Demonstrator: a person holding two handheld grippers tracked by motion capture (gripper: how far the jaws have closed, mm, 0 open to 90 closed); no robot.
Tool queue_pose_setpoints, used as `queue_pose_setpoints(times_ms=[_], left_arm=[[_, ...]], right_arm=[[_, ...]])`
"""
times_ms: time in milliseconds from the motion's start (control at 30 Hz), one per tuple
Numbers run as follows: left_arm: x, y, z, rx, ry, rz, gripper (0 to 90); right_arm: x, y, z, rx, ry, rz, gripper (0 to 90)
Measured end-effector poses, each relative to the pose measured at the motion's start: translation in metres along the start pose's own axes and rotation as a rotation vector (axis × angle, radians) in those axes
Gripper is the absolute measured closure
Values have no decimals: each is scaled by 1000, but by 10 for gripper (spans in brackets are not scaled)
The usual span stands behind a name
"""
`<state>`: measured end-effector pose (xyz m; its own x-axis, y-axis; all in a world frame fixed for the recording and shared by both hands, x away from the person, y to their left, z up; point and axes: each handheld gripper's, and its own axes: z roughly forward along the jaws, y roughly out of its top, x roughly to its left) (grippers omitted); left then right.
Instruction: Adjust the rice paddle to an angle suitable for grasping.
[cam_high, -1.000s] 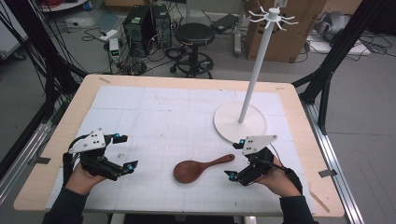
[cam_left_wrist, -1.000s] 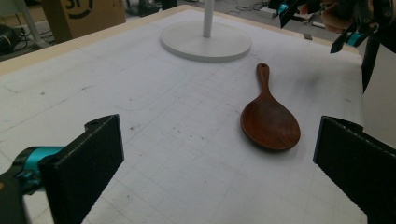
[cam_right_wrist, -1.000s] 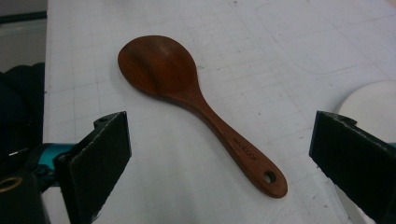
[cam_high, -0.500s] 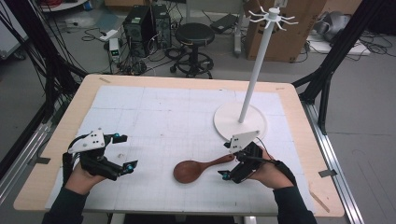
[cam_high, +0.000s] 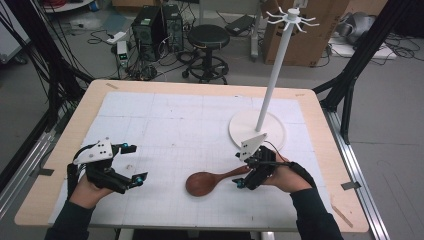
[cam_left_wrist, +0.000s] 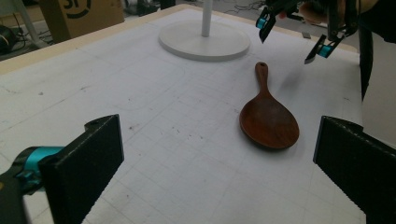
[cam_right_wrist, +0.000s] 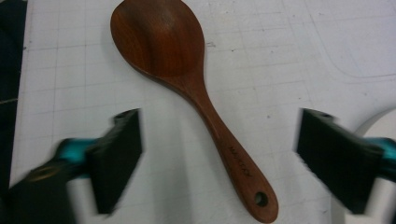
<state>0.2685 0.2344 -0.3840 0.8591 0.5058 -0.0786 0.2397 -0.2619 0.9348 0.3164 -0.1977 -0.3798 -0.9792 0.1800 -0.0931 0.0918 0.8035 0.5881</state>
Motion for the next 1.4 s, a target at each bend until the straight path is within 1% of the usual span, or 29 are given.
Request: queue_pose_setpoints(times_ms=[33, 67, 133, 233, 267, 300, 333, 367, 400, 433, 467, 500, 533, 567, 600, 667, 767, 867, 933, 967, 1067, 1167, 1333, 1400], left_arm=[[0, 0, 0, 2, 0, -2, 24], [0, 0, 0, 2, -1, -1, 23], [0, 0, 0, 4, 1, 1, 23], [0, 0, 0, 3, -1, 1, 24], [0, 0, 0, 2, -1, 1, 23], [0, 0, 0, 2, -1, 1, 24], [0, 0, 0, 2, -2, 1, 23], [0, 0, 0, 2, -2, 1, 23], [0, 0, 0, 2, -5, 3, 24], [0, 0, 1, 4, -4, 3, 24], [0, 0, 1, 5, -4, 3, 24], [0, 0, 0, 5, -5, 3, 23], [0, 0, 0, 5, -4, 4, 24], [0, 0, 0, 5, -4, 4, 24], [0, 0, 0, 5, -4, 4, 24], [0, 0, 0, 7, -4, 5, 24], [-1, 0, 1, 8, -5, 5, 24], [-1, 0, 1, 10, -4, 6, 24], [-1, -1, 1, 11, -12, 5, 24], [-1, -1, 2, 13, -12, 5, 24], [-1, -1, 2, 20, -12, 8, 24], [-1, -1, 2, 20, -12, 6, 23], [-1, -1, 2, 25, -14, 9, 24], [-1, -1, 3, 26, -13, 8, 23]], right_arm=[[-1, 1, 0, 12, 1, -2, 210], [-2, 2, 0, 21, -8, -7, 256], [-4, 3, 1, 27, -11, -14, 376], [-10, 0, 3, 61, -8, -2, 514], [-11, -1, 5, 68, -8, 4, 546], [-13, -2, 6, 87, -10, 8, 599], [-14, -3, 7, 110, -23, 22, 628], [-15, -3, 8, 110, -23, 19, 657], [-16, -4, 10, 113, -24, 38, 694], [-18, -4, 10, 119, -37, 35, 731], [-18, -4, 11, 130, -54, 63, 785], [-19, -5, 11, 135, -67, 73, 851], [-19, -5, 11, 143, -80, 70, 892], [-20, -6, 11, 150, -101, 67, 892], [-20, -6, 11, 156, -106, 85, 893], [-22, -8, 11, 162, -111, 98, 894], [-24, -9, 13, 172, -98, 112, 894], [-26, -10, 15, 183, -98, 117, 894], [-28, -11, 19, 192, -94, 127, 894], [-29, -11, 20, 199, -100, 127, 894], [-31, -13, 23, 212, -94, 141, 894], [-34, -15, 26, 228, -89, 140, 894], [-35, -16, 28, 233, -90, 149, 894], [-35, -16, 28, 232, -81, 138, 894]])
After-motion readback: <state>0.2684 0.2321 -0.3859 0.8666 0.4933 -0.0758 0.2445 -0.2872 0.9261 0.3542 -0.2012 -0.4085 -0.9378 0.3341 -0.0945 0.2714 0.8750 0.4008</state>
